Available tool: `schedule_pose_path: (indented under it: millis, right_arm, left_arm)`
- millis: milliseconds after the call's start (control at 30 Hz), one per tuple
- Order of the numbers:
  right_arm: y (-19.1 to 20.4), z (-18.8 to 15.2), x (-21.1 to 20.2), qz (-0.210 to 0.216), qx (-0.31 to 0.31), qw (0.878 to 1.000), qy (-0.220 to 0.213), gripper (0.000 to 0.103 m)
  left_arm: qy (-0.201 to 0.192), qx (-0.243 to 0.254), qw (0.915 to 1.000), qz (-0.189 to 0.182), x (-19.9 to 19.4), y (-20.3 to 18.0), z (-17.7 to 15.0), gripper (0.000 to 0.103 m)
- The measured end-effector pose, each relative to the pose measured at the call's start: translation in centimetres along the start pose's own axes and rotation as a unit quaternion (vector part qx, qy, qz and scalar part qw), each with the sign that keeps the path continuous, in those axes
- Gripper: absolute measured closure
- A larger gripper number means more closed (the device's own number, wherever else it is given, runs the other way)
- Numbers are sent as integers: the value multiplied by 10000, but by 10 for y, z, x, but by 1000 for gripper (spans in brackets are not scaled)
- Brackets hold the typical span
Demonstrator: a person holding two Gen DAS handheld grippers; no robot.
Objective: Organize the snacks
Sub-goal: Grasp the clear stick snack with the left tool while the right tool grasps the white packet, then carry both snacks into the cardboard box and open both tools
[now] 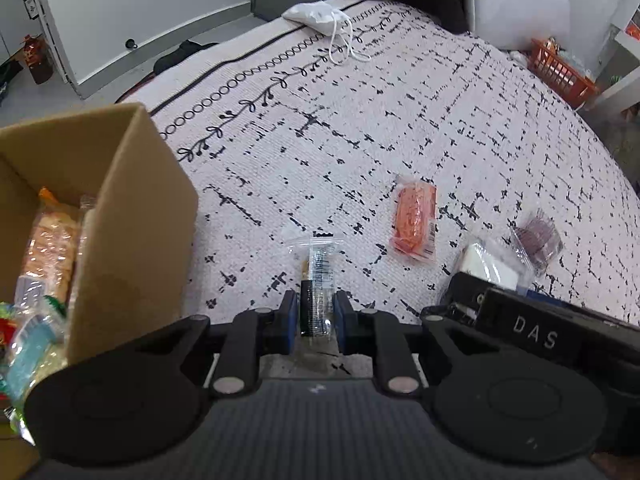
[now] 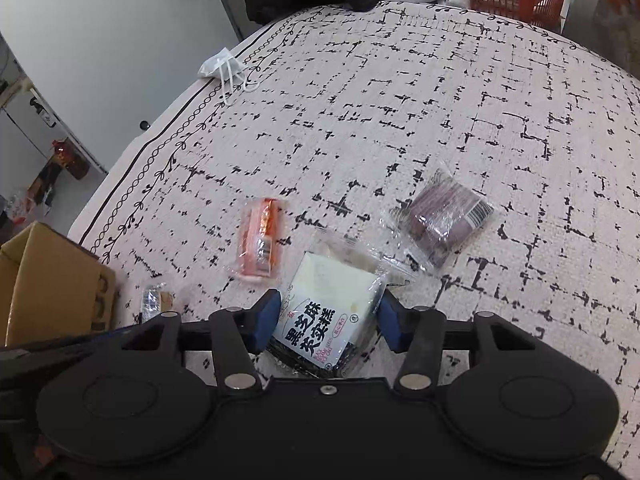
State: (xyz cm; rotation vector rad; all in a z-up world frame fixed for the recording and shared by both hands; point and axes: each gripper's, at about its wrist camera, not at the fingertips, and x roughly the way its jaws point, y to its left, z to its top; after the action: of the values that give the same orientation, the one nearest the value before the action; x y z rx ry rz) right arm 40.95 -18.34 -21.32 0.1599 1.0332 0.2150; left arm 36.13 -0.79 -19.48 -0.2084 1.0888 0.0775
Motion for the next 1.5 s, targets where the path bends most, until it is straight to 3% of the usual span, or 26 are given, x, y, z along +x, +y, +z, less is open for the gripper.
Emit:
schedule_pose_path:
  millis: [300,833,1200,1500]
  right_arm:
    - [10,3,-34,378,18,9988,-298,53]
    - [62,9,-91,901,-573,9903,-894,53]
    - [106,2,-106,791,-972,9867,-1033,54]
    - [143,4,-116,835,-1222,9816,-1205,54]
  left_arm:
    - [-248,-130,9996,-21,-30,1,-3,85]
    - [-854,-379,9956,-23,-104,36,2,85]
    - [-1193,-580,9911,-73,-142,88,7,85]
    - [-1176,-642,9908,-203,-147,123,11,85]
